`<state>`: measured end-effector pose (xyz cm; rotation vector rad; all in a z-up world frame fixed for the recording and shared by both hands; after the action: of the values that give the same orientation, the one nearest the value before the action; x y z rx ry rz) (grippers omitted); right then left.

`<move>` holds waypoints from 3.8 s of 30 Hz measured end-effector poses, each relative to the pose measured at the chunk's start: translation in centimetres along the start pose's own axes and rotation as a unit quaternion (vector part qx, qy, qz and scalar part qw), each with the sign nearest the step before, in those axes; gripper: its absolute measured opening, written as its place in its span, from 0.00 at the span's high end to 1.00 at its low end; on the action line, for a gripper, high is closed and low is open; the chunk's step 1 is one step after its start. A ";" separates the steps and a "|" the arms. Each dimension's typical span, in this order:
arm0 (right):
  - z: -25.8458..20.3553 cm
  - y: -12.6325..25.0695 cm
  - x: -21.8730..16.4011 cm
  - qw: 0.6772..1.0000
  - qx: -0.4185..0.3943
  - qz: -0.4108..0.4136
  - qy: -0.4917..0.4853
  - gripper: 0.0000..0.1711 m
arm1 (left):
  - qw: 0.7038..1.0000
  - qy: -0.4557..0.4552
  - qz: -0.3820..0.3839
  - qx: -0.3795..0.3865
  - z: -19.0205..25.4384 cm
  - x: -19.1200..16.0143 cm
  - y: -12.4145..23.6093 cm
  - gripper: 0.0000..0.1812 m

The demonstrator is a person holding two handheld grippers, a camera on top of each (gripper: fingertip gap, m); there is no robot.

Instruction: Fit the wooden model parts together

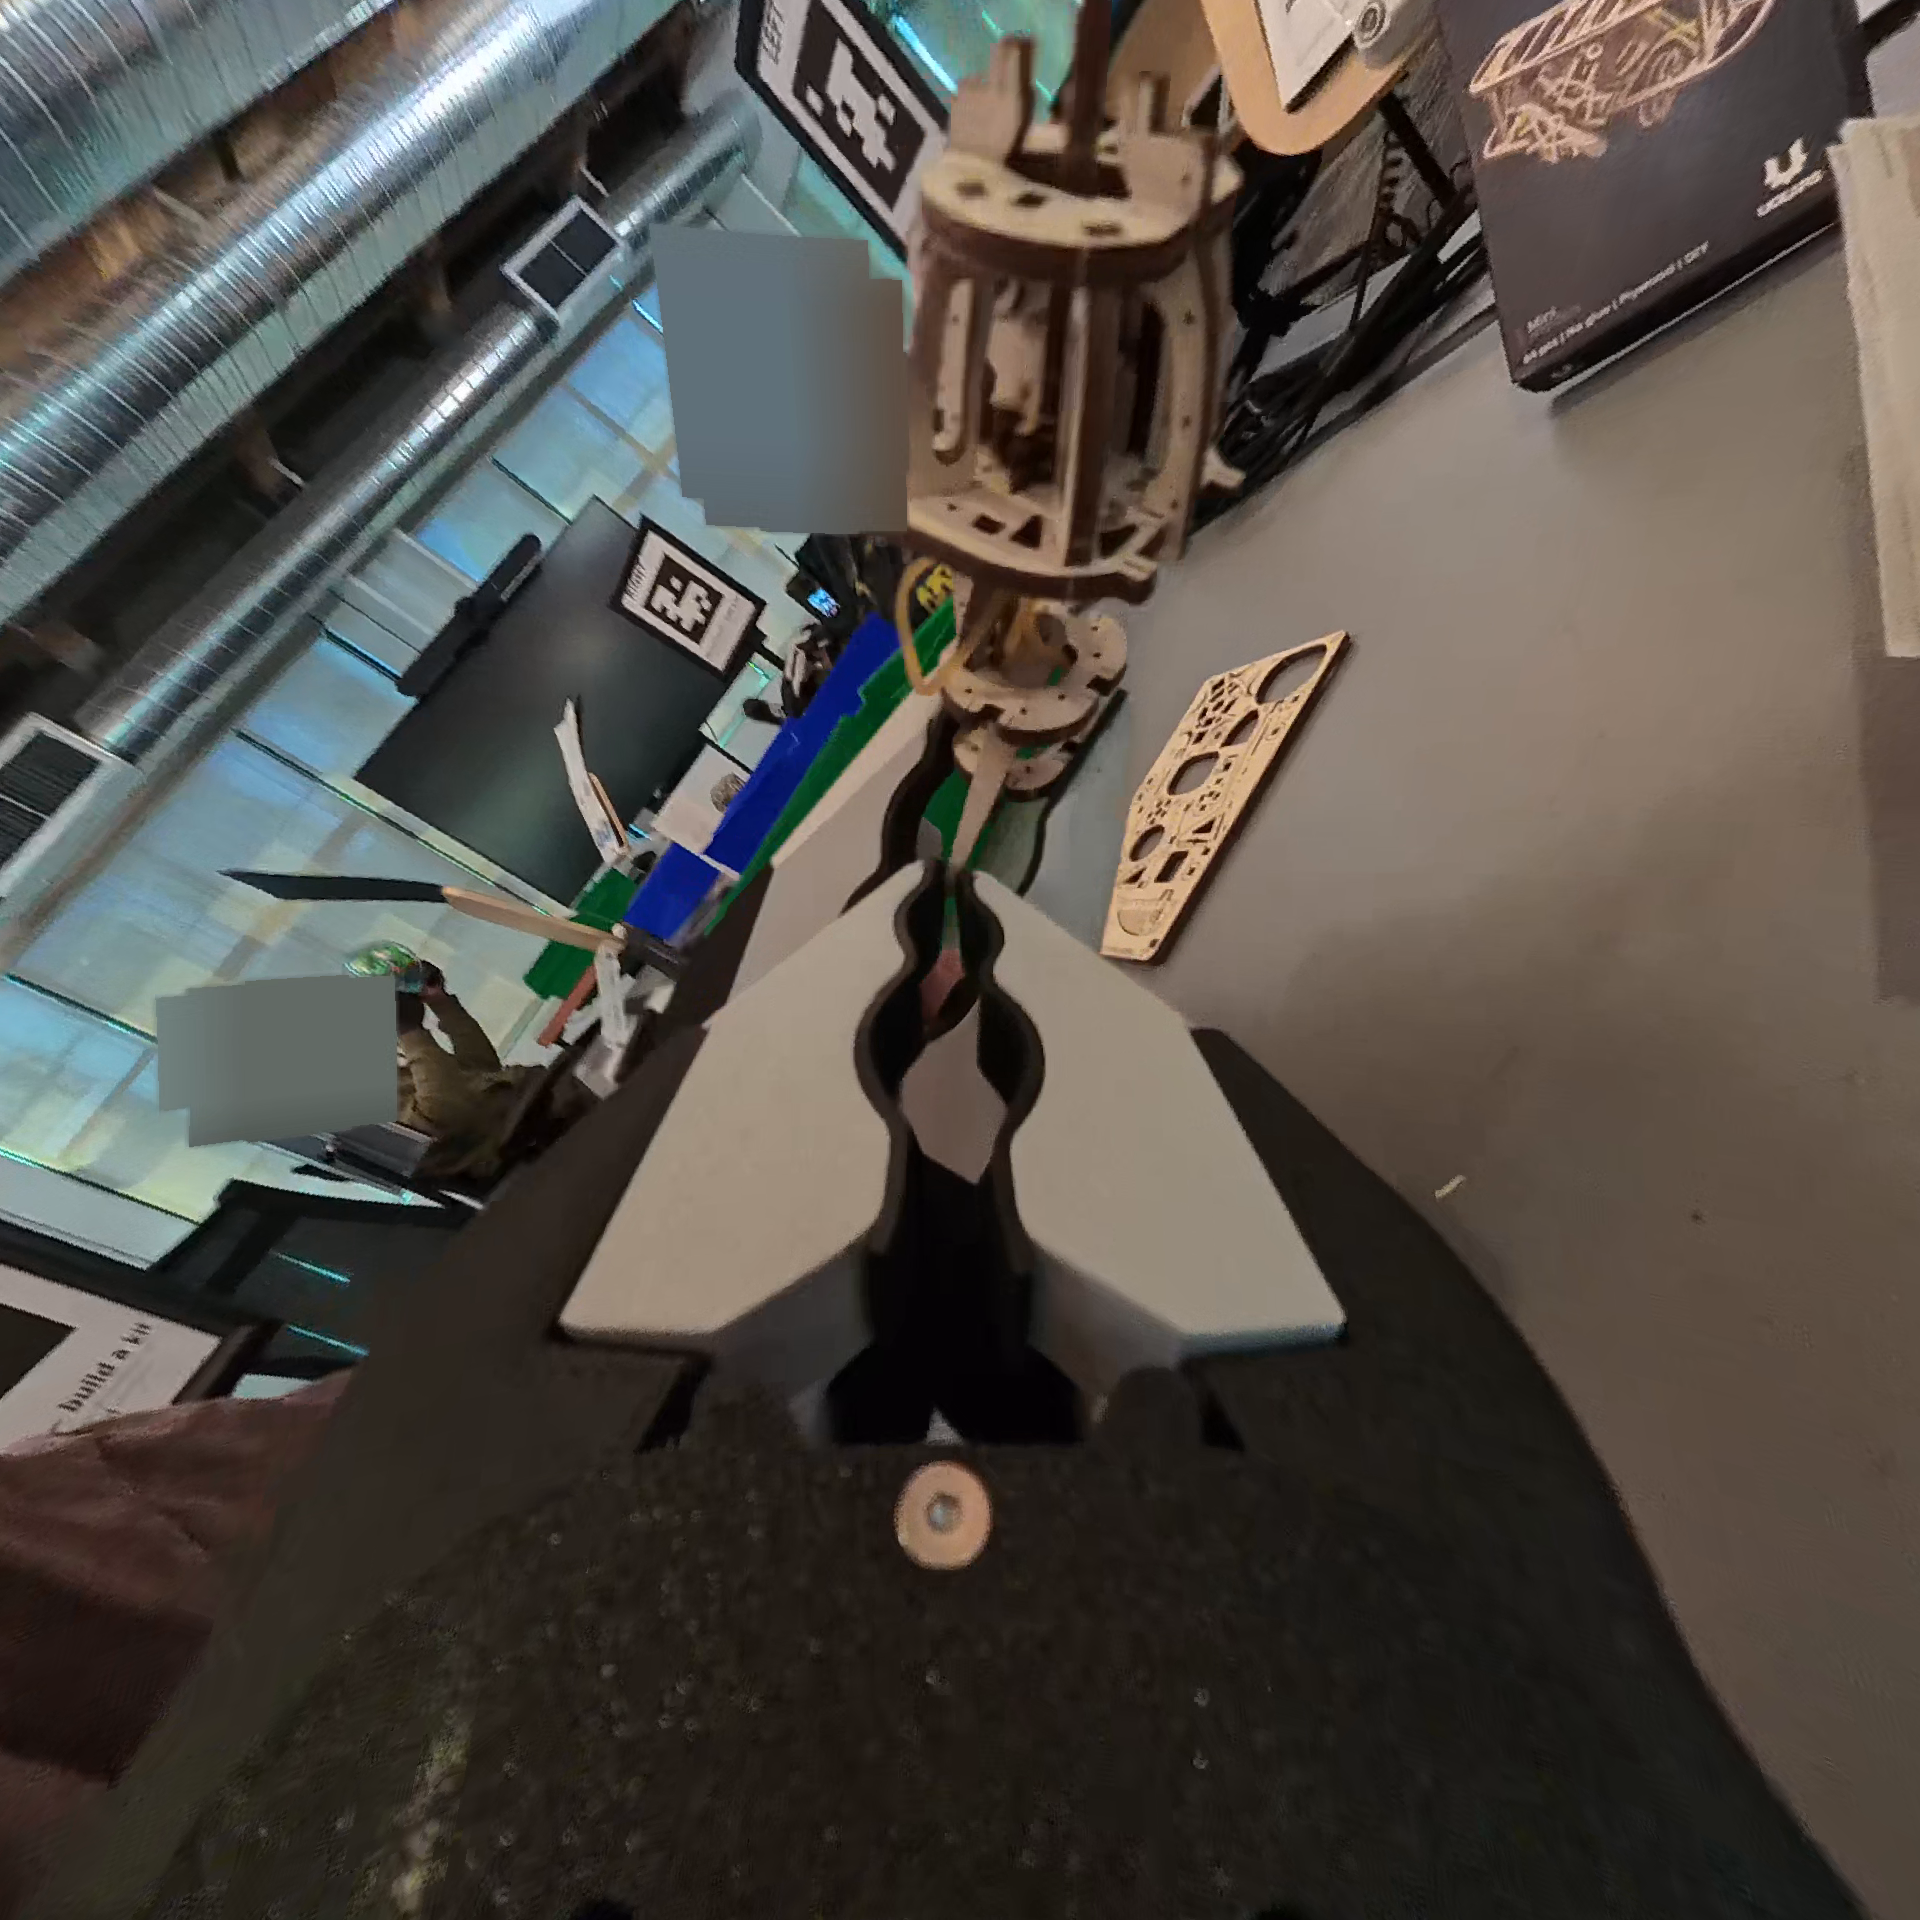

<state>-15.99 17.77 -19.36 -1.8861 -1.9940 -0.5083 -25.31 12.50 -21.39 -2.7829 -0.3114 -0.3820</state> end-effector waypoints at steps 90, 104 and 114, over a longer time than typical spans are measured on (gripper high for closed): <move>-1.8 4.9 -4.9 0.964 0.248 -0.090 0.015 0.80 | 0.467 0.835 0.157 -0.244 -6.4 3.4 8.8 0.87; 0.9 5.0 -3.4 0.974 0.192 -0.123 -0.015 0.98 | 0.540 0.797 0.088 -0.256 -2.6 3.8 7.7 0.87; 5.2 1.5 1.8 0.891 0.060 -0.449 -0.039 0.98 | 0.725 0.603 -0.044 -0.330 -3.4 -0.8 8.3 0.84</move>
<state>-14.63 21.91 -23.03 -0.8137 -2.8086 -0.5055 -24.77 3.53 -20.79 -2.3328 0.0602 -2.5242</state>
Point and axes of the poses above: each gripper's, where its closed fingertips meet, y back along the fingers, x out of its top, z = x × y across the jaws, the point moved 10 cm from there along y, back along the fingers, and after that the axes turned 12 degrees about -y, right-handed, at the moved point
